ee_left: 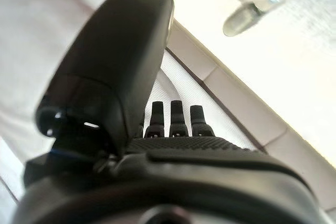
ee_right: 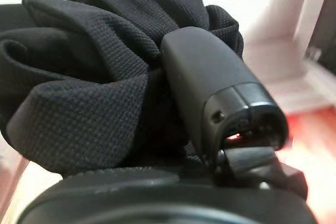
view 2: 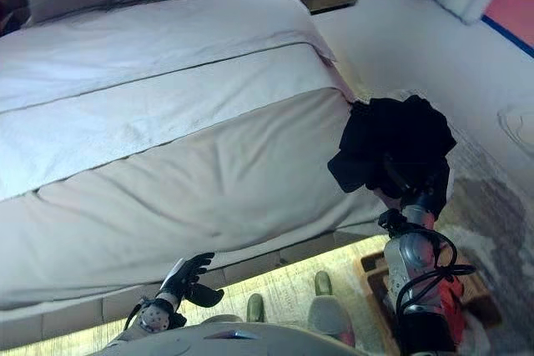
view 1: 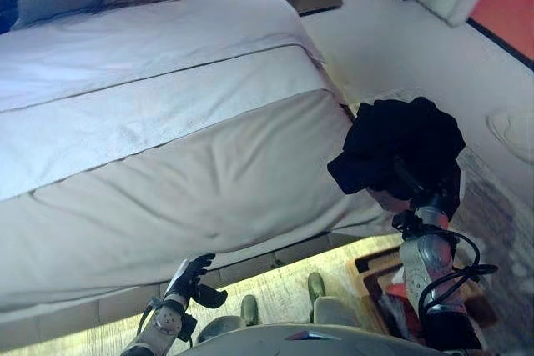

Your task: Pick up the clothes from the bed and place them into the basket

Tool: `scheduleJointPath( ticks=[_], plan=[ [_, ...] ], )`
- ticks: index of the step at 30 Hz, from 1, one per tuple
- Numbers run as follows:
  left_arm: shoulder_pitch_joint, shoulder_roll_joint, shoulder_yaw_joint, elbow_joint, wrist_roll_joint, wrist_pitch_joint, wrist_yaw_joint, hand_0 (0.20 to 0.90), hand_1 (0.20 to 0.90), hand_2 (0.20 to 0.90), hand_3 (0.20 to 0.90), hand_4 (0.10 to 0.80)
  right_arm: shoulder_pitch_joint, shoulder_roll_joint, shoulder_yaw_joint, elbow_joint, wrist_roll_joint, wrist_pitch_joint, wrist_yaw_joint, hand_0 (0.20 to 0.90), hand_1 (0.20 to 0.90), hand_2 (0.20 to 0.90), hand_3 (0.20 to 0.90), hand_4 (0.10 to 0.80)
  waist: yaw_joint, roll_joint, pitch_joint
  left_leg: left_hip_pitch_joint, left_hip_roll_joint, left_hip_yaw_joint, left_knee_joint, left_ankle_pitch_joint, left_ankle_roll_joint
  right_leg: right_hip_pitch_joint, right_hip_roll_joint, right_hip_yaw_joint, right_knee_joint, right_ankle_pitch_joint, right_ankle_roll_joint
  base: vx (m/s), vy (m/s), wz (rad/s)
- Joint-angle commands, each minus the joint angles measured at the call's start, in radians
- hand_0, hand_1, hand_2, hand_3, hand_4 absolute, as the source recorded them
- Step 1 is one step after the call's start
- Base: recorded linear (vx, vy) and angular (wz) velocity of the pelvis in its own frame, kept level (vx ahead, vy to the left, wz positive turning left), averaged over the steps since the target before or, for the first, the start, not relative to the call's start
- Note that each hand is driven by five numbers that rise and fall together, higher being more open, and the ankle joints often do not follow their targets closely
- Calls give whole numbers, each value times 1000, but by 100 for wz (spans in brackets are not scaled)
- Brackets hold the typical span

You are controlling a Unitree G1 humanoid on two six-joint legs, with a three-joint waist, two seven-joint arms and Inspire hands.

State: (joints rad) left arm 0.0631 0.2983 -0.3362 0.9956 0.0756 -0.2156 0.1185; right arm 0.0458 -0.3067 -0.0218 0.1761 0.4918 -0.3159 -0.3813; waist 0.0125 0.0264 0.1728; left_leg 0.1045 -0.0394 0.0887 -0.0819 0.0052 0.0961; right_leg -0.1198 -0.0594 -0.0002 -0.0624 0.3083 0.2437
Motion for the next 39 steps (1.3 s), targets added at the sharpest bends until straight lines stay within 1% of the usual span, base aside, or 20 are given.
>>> scheduleJointPath(
  ticks=[1,2,3,4,5,6,7,9,10,13,16,18,20,21,22,23,26,29,31,39],
  plan=[
    [-28,62,49,-7,-28,-30,16,900,900,900,900,800,-97,-49,-12,-146,-50,-85,15,300,300,300,200,100,41,-10,-56,-42,14,18,40,-50,-47,63,-148,-286,352,-241,-93,-287,51,-203],
    [-32,53,46,-5,-39,-24,28,900,900,900,900,800,-116,-40,14,-111,-43,-81,12,300,300,300,200,100,69,-7,-70,-71,22,65,55,-48,-41,98,-163,-355,358,-254,-109,-245,23,-130],
    [-30,49,46,-8,-45,-18,33,900,900,900,900,800,-126,-30,27,-93,-33,-76,19,300,300,300,200,100,90,-11,-74,-82,25,99,66,-55,-39,128,-180,-398,353,-261,-108,-159,-22,-104],
    [-28,47,47,-9,-45,-18,33,900,900,900,900,800,-130,-23,37,-81,-39,-67,25,300,300,300,200,100,102,-15,-80,-80,25,107,64,-70,-43,153,-187,-416,348,-282,-96,-175,-74,-162],
    [-27,42,53,-3,-33,-21,36,900,900,900,900,800,-149,-9,69,-39,-87,-62,21,300,300,300,200,100,138,-30,-78,-103,35,182,82,-54,-47,218,-196,-498,277,-292,-106,-125,-166,-168],
    [-25,41,48,6,-24,-29,46,900,900,900,900,800,-158,-3,94,-28,-103,-54,-6,300,300,300,200,100,156,-41,-82,-115,39,196,101,-68,-67,269,-172,-501,194,-338,-95,-183,-221,-208],
    [-26,37,48,9,-9,-30,56,900,900,900,900,800,-163,3,114,-15,-105,-41,-21,300,300,300,200,100,167,-48,-81,-137,51,213,107,-52,-82,297,-144,-494,123,-349,-101,-89,-236,-133],
    [-29,32,57,-1,6,-26,59,900,900,900,900,800,-172,7,140,12,-78,-25,-41,300,300,300,200,100,169,-53,-76,-171,66,231,119,-28,-98,313,-113,-462,46,-350,-107,-152,-202,-107],
    [-45,31,54,-7,-4,-59,50,900,900,900,900,800,-178,12,161,41,-72,-26,-39,300,300,300,200,100,163,-59,-70,-202,88,246,117,-6,-114,320,-86,-443,-3,-343,-115,-188,-211,-78],
    [-73,23,23,-64,-8,-98,27,900,900,900,900,800,-167,10,165,84,-41,-2,-64,300,300,300,200,100,148,-59,-64,-228,101,253,129,26,-116,287,-74,-445,-4,-319,-132,-166,-140,-62],
    [-65,11,14,-97,-35,-129,27,900,900,900,900,800,-157,16,158,153,-12,-11,-65,300,300,300,200,100,132,-62,-60,-229,117,234,176,10,-126,264,-69,-440,2,-315,-151,-95,-88,-58],
    [-57,-2,10,-91,-38,-134,40,900,900,900,900,800,-158,13,158,193,-17,-6,-70,300,300,300,200,100,126,-69,-53,-238,124,201,241,-6,-140,252,-75,-432,4,-307,-165,-9,-22,-9],
    [-41,-10,10,-77,-34,-143,47,900,900,900,900,800,-171,3,168,240,4,-1,-70,300,300,300,200,100,148,-62,-36,-257,97,85,268,8,-153,252,-73,-393,10,-297,-168,52,30,-29],
    [-19,-13,16,-73,-31,-155,54,900,900,900,900,800,-196,2,184,280,11,0,-83,300,300,300,200,100,182,-46,-23,-253,62,-27,208,25,-150,255,-62,-345,19,-301,-167,65,59,-48],
    [-4,-14,23,-71,-24,-157,57,900,900,900,900,800,-215,5,199,307,9,-5,-94,300,300,300,200,100,206,-35,-15,-248,41,-88,185,30,-143,251,-55,-317,36,-310,-171,54,76,-74],
    [4,-10,28,-67,-19,-158,55,900,900,900,900,800,-224,9,207,316,-1,2,-105,300,300,300,200,100,212,-27,-15,-256,34,-109,187,40,-143,243,-51,-301,44,-314,-173,27,62,-105],
    [-4,4,32,-26,-10,-135,38,900,900,900,900,800,-215,16,214,342,16,29,-124,300,300,300,200,100,202,-9,-35,-208,42,-90,120,51,-141,237,-56,-304,58,-326,-169,15,107,-103],
    [-19,23,30,10,-2,-123,37,900,900,900,900,800,-200,16,194,417,135,55,-12,300,300,300,200,100,207,-2,-56,-179,41,-99,75,61,-148,257,-59,-331,58,-342,-166,89,42,-38],
    [-24,30,32,23,6,-121,43,900,900,900,900,800,-199,15,178,461,155,67,16,300,300,300,200,100,214,-4,-65,-172,36,-109,67,60,-149,266,-60,-342,50,-344,-166,80,-15,14],
    [-7,42,32,23,7,-157,14,900,900,900,900,800,-247,-69,100,605,157,97,99,300,300,300,200,100,246,-5,-80,-171,29,-130,49,69,-163,289,-54,-370,15,-340,-171,67,-24,14]
  ],
)
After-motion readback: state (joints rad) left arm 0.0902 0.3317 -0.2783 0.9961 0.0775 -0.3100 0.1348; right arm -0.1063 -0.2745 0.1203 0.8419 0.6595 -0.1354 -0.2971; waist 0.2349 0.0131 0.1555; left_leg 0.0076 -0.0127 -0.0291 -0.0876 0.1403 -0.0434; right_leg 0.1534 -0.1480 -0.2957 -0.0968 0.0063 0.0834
